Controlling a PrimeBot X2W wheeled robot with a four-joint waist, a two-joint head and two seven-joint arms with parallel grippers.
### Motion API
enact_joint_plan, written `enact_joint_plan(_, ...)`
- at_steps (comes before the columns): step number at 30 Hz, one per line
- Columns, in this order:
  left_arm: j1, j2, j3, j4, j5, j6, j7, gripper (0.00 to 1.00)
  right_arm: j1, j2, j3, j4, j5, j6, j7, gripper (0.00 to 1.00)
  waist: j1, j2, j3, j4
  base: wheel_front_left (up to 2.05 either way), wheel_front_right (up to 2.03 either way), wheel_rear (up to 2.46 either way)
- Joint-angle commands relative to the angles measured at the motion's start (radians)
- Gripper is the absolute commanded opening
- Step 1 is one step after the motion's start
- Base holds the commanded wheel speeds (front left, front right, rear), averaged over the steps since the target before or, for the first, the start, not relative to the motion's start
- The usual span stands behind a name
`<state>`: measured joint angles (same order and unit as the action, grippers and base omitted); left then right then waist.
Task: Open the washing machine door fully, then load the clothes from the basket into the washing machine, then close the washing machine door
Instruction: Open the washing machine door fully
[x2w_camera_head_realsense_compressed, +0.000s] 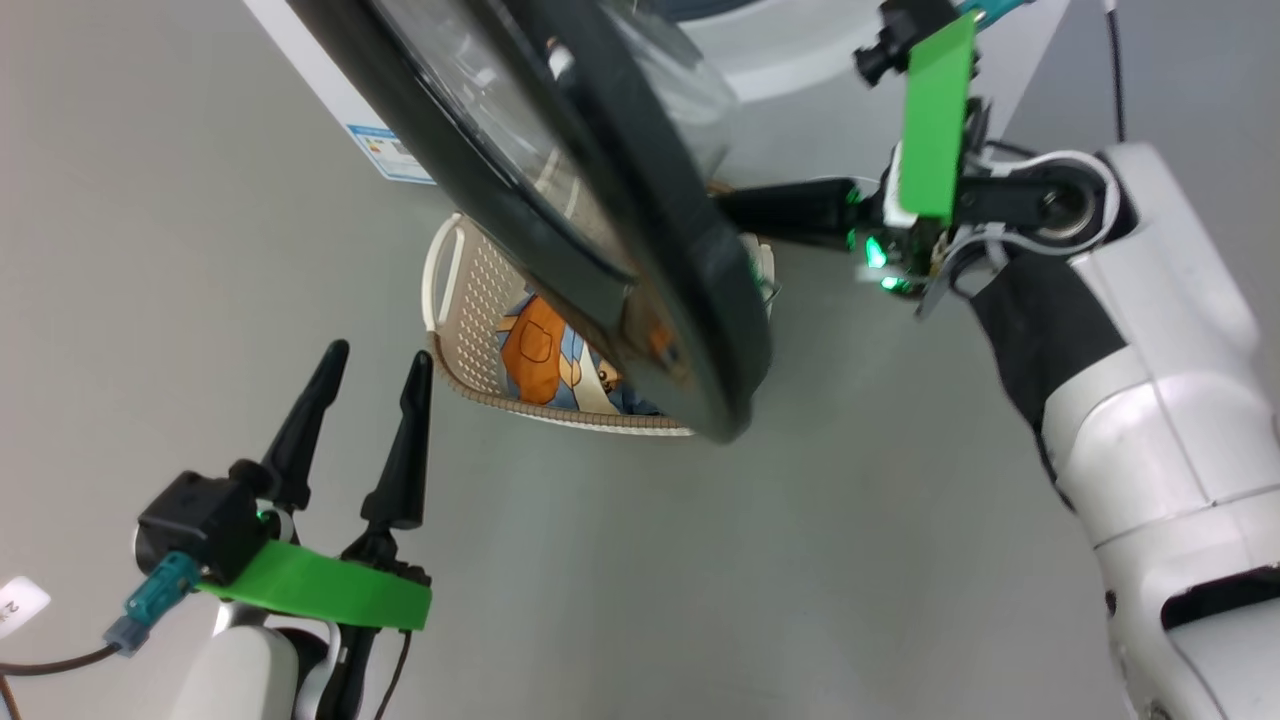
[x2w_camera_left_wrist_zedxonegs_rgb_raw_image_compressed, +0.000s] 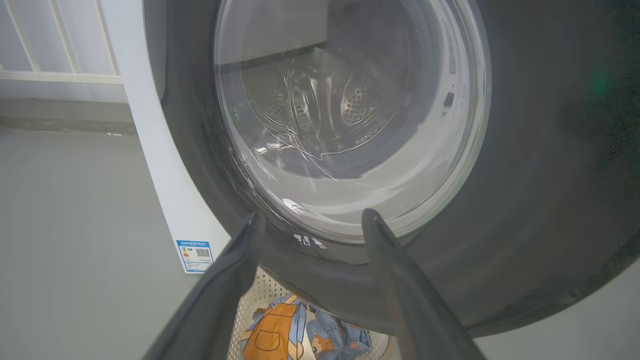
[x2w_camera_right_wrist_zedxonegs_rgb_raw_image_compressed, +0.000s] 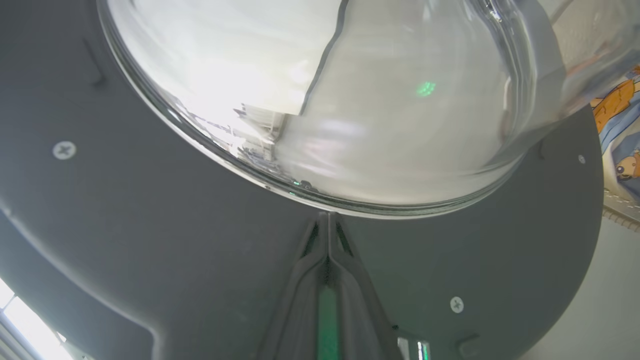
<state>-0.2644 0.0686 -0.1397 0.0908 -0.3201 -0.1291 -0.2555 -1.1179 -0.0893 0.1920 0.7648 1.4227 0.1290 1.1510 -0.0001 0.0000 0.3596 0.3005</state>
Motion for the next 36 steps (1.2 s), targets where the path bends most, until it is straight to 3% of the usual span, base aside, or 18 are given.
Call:
enact_joint_plan(1,0.017,0.026,0.040,-0.022,0.011,-0.002,-0.006,1.00,0.030,0.039,0.052,-0.047,0.041,0.002,-0.008,0.00,0.0001,0.0000,-0.009,0.009,0.00,0.00,0.00)
enact_joint_plan(19,0.020,0.015,0.060,-0.010,0.012,-0.002,-0.006,1.00,0.073,0.039,0.424,-0.098,0.347,0.002,-0.189,0.00,0.0001,0.0000,-0.014,0.035,0.00,0.00,0.00)
enact_joint_plan(30,0.010,0.009,0.074,0.002,0.008,-0.002,-0.006,1.00,0.065,0.039,0.567,-0.090,0.463,0.002,-0.274,0.00,0.0001,0.0000,-0.008,0.036,0.00,0.00,0.00)
enact_joint_plan(36,0.014,0.007,0.088,0.005,0.010,-0.002,-0.006,1.00,0.071,0.034,0.587,-0.072,0.499,0.002,-0.319,0.00,0.0001,0.0000,-0.020,0.019,0.00,0.00,0.00)
